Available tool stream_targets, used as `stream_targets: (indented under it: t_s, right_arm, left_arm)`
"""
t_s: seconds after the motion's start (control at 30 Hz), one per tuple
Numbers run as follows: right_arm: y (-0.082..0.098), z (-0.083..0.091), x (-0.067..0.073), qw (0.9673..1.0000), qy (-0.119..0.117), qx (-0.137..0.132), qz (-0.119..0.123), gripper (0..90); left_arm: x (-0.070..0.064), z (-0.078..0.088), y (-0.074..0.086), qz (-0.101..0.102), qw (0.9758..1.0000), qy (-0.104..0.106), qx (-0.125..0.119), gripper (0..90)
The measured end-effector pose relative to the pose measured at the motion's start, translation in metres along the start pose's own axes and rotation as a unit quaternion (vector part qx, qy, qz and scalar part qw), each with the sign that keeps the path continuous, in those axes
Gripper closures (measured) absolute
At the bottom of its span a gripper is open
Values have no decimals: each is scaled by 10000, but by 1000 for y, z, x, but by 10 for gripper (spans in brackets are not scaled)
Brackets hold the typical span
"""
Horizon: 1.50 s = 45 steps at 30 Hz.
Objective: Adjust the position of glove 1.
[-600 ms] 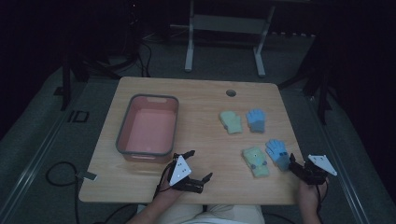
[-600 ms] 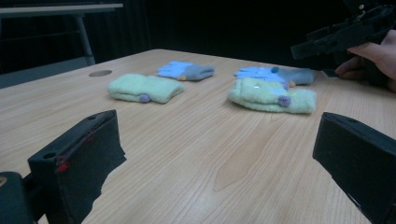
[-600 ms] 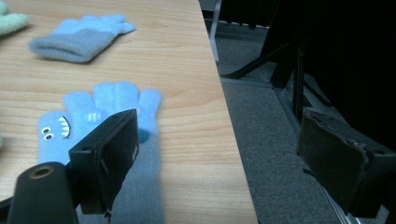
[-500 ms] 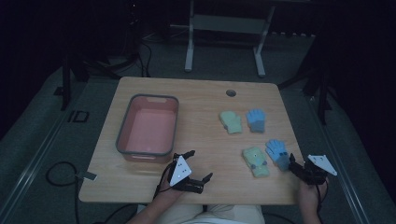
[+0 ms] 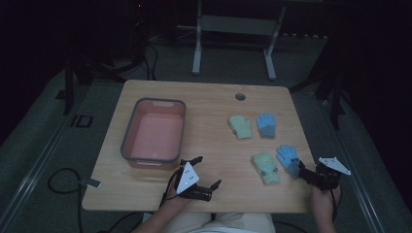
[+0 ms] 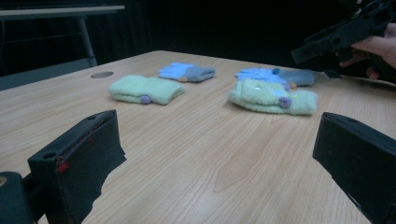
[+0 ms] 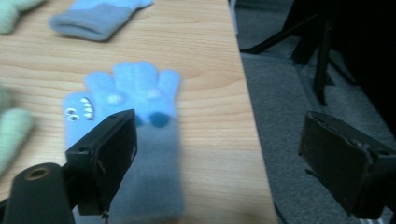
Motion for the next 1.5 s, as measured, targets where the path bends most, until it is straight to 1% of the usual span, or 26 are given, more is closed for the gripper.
stream_targets:
  t_s: [0.07, 0.1, 0.13, 0.17, 0.27, 0.33, 0.37, 0.4, 0.43, 0.47, 0.5, 0.53, 0.6, 0.67, 0.7, 0.83, 0.93, 1.0, 1.1, 1.17, 1.23, 1.27, 1.3, 1.33, 1.47, 1.5]
  right_arm:
    - [-7, 4, 1, 9999, 80, 8, 85, 114]
    - [-7, 4, 1, 9999, 80, 8, 85, 114]
    - [-11, 6, 2, 9999, 89, 6, 148, 123]
    - [-19, 9, 4, 9994, -264, 103, 207, 153]
    - [-29, 12, 5, 9987, -382, 271, 203, 152]
    - [-38, 15, 5, 9990, -416, 123, 56, 143]
    - [-43, 16, 5, 9991, -407, 62, 15, 115]
    - [-49, 17, 5, 9997, -252, 23, -2, 115]
    - [-55, 18, 6, 9997, -253, -41, 36, 113]
    - [-61, 21, 8, 9993, -351, -144, 34, 107]
    - [-67, 23, 9, 9991, -342, -261, 17, 108]
    - [-73, 25, 11, 9988, -345, -338, 77, 107]
    - [-85, 28, 14, 9979, -422, -469, 148, 108]
    - [-96, 30, 17, 9964, -597, -573, 155, 131]
    - [-102, 31, 17, 9960, -595, -636, 199, 140]
    - [-125, 30, 24, 9925, -732, -912, 354, 223]
    - [-141, 28, 33, 9895, -857, -1047, 505, 230]
    - [-150, 25, 39, 9875, -935, -1124, 592, 265]
    - [-162, 20, 48, 9841, -1131, -1208, 641, 269]
    - [-170, 16, 55, 9812, -1287, -1290, 637, 286]
    - [-178, 12, 62, 9773, -1440, -1398, 684, 307]
    - [-181, 9, 66, 9765, -1447, -1424, 726, 326]
    - [-185, 7, 70, 9745, -1521, -1450, 790, 327]
    - [-188, 5, 74, 9735, -1535, -1469, 841, 330]
    - [-198, -8, 91, 9710, -1653, -1423, 980, 358]
    - [-198, -8, 91, 9710, -1653, -1423, 980, 358]
  left_arm:
    - [0, 0, 0, 13, 10000, 11, -7, 10]
    - [0, 0, 0, 13, 10000, 11, -7, 10]
    - [0, 0, 0, 19, 10000, 26, -8, 10]
    - [0, 0, 0, 21, 10000, 37, -6, 10]
    - [0, 0, 0, 40, 10000, 54, -1, 10]
    - [0, 0, 0, 41, 10000, 62, 4, 10]
    - [0, 0, 0, 42, 10000, 61, 3, 10]
    - [0, 0, 0, 37, 10000, 61, 2, 10]
    - [0, 0, 0, 34, 10000, 61, 0, 10]
    - [0, 0, 0, 32, 10000, 62, -3, 10]
    - [0, 0, 0, 35, 10000, 65, -2, 10]
    - [0, 0, 0, 36, 10000, 67, -2, 10]
    - [0, 0, 0, 40, 10000, 68, -4, 10]
    - [0, 0, 0, 43, 10000, 54, -10, 10]
    - [0, 0, 0, 44, 10000, 55, -12, 10]
    - [0, 0, 0, 54, 10000, 73, -12, 10]
    - [1, 0, 0, 43, 10000, 82, -3, 10]
    - [1, 0, 0, 62, 9999, 89, -4, 10]
    - [1, 0, 0, 65, 9999, 100, 0, 10]
    - [0, 0, 0, 64, 9999, 92, 15, 10]
    - [0, 0, 0, 61, 9999, 93, 18, 10]
    - [0, 0, 0, 64, 9999, 88, 13, 10]
    - [1, 0, 0, 67, 9999, 92, 11, 10]
    - [1, 0, 0, 72, 9999, 96, 5, 10]
    - [0, 0, 0, 61, 9999, 98, 1, 10]
    - [0, 0, 0, 61, 9999, 98, 1, 10]
Point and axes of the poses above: each handheld gripper's, and its own axes: z roughly backward along the jaws, y roughly out of its underside, x roughly to its left, the point moved 5 cm from there along -z, roughly forward along the jaws, and after that the axes turned 13 degrees about z, right-handed, at the moved point
